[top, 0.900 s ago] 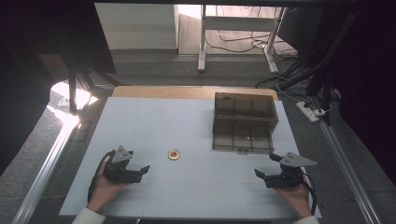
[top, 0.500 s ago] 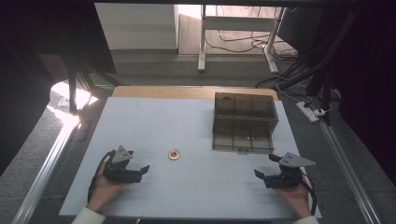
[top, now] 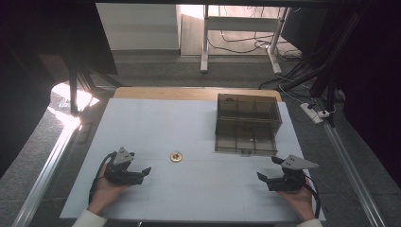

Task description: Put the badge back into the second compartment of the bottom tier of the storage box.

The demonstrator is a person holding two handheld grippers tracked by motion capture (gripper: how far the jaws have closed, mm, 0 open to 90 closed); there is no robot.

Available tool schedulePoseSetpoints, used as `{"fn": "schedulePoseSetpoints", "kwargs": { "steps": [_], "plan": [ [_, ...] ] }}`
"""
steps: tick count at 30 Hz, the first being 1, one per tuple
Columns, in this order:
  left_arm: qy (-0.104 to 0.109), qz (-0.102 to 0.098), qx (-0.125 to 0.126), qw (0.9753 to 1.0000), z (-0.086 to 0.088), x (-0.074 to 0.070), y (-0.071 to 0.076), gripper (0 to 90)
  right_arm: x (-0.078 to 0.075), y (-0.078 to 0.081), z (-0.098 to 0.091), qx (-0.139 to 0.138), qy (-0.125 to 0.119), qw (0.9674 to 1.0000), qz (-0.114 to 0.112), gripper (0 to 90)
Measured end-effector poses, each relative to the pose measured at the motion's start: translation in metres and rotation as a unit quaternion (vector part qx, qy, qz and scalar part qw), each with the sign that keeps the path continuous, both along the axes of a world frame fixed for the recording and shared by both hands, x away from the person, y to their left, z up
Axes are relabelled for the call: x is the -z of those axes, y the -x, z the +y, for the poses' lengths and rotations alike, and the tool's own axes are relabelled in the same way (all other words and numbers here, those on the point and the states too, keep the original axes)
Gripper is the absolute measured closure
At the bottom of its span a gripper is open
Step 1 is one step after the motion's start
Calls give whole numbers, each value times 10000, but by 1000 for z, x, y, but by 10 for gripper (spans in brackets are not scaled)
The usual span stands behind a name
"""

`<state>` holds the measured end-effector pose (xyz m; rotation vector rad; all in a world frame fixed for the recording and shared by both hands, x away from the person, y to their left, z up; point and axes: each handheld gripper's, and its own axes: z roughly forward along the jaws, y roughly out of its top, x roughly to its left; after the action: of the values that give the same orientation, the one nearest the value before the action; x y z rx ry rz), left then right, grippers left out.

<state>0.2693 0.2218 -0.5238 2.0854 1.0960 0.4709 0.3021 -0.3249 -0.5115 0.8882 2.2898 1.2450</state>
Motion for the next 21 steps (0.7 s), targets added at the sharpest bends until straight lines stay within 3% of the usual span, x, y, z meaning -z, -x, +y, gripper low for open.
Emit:
{"fn": "schedulePoseSetpoints", "kwargs": {
  "steps": [9,12,21],
  "plan": [
    [8,7,3,10000,1,1,-1,130,0,0,0,3,9,10000,-4,124],
    [-11,16,3,10000,1,0,-1,131,-1,0,0,15,-131,9999,25,125],
    [10,31,3,10000,1,1,-2,130,-5,1,5,-8,-197,9998,29,132]
  ]
}}
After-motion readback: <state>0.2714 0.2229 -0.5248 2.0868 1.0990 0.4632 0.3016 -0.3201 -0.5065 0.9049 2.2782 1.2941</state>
